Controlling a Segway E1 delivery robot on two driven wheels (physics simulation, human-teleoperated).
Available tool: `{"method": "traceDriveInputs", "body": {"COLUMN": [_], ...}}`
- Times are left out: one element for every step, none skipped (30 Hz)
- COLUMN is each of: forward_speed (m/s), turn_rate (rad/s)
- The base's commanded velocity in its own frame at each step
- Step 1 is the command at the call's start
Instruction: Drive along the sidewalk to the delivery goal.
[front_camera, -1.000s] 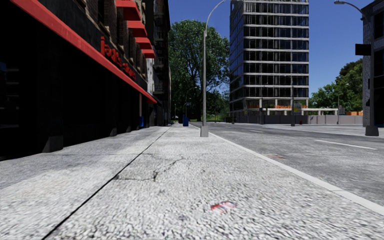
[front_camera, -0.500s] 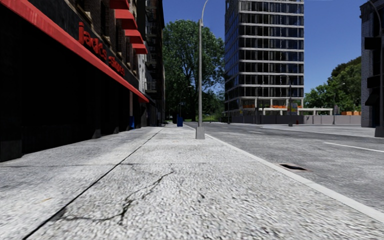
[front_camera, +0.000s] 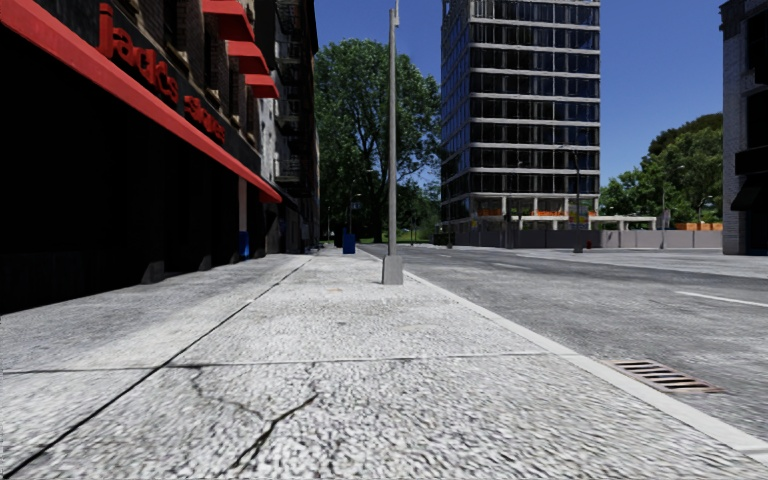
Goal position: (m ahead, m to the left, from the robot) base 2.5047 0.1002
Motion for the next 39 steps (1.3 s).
{"method": "traceDriveInputs", "body": {"forward_speed": [2.0, 2.0, 2.0, 2.0, 2.0, 2.0, 2.0, 2.0, 2.0, 2.0, 2.0, 2.0, 2.0, 2.0, 2.0, 2.0, 2.0, 2.0, 2.0, 2.0, 2.0, 2.0, 2.0, 2.0, 2.0, 2.0, 2.0, 2.0, 2.0, 2.0, 2.0, 2.0, 2.0, 2.0, 2.0, 1.98, 1.98, 1.97, 1.96], "turn_rate": [0.0, 0.0, 0.0, 0.0, 0.0, 0.0, 0.0, 0.0, 0.0, 0.0, 0.0, 0.0, 0.0, 0.0, 0.0, 0.0, 0.0, 0.0, 0.0, 0.0, 0.0, 0.0, 0.0, 0.0, 0.0, 0.0, 0.0, 0.0, 0.0, 0.0, 0.0, 0.0, 0.0, 0.0, 0.0, 0.0, 0.0, 0.0, 0.0]}}
